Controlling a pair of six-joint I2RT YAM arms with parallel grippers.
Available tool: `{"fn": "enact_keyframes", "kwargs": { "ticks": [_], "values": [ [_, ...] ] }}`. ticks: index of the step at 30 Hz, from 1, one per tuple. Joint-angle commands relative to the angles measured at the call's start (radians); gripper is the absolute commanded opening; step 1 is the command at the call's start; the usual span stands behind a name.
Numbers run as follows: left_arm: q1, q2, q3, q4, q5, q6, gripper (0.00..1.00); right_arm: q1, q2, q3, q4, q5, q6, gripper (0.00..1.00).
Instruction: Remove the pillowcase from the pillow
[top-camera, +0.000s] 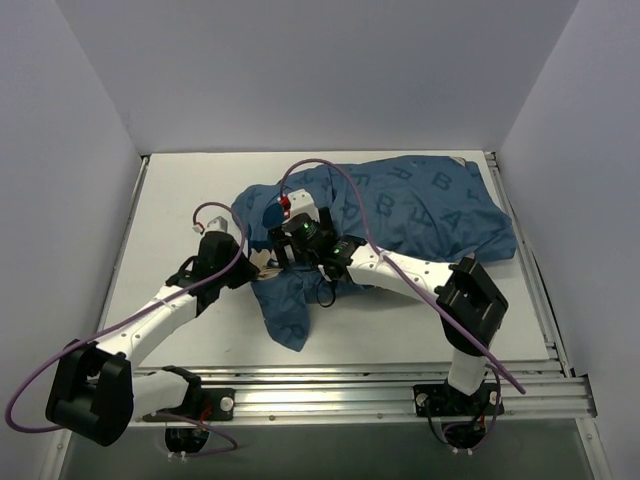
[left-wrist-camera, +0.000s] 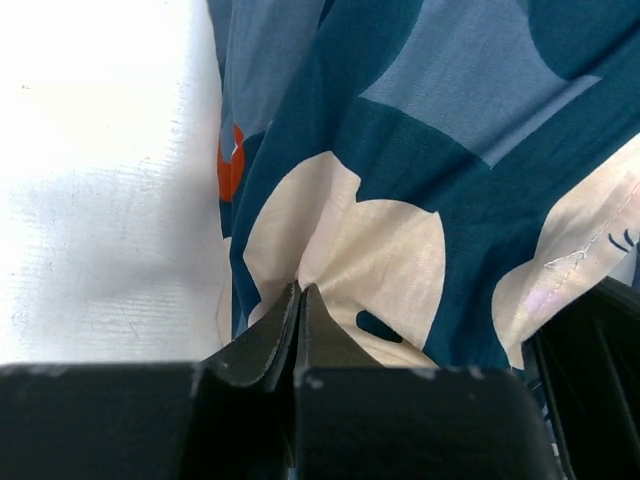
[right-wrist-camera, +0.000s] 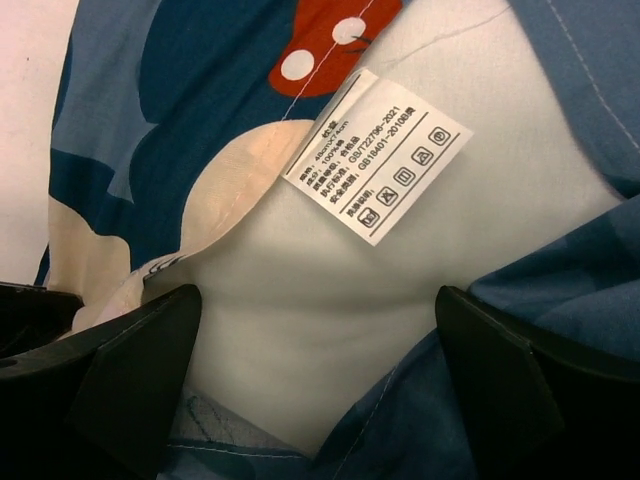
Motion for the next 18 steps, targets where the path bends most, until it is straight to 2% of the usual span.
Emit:
{"fn": "enact_keyframes", "kwargs": {
  "ticks": [1,4,7,9,12,13,16,18],
  "values": [
    [-0.004,-0.008,-0.008,-0.033,-0.004,0.026,0.02,-0.013,0.058,-0.021,-0.089,-0.079,0.027,1.0],
    [-0.004,-0.008,-0.014,-0.035,-0.006,0.026,0.02,-0.013,0.079,-0.026,-0.127,-0.123,0.033,1.0],
    [-0.004,-0.007,-0.016,-0.032,-0.001,0.026,0.02,-0.011,0.133,-0.011,-0.187,-0.074,0.035,1.0],
    [-0.004,-0.002,-0.019,-0.032,0.0,0.024,0.02,-0.021,0.177,0.005,-0.219,-0.04,0.04,0.95],
    [-0.004,-0.002,-0.027,-0.035,0.01,0.023,0.02,-0.04,0.203,0.032,-0.235,0.006,0.041,0.58],
    [-0.004,-0.004,-0.03,-0.036,0.013,0.023,0.02,-0.048,0.2,0.04,-0.233,0.003,0.041,0.36],
    [-0.004,-0.018,-0.039,-0.047,0.013,0.017,0.02,-0.1,0.144,0.046,-0.172,-0.085,0.053,0.0],
    [-0.004,-0.03,-0.04,-0.05,0.025,0.015,0.02,-0.142,0.073,0.04,-0.083,-0.19,0.099,0.0]
  ]
}}
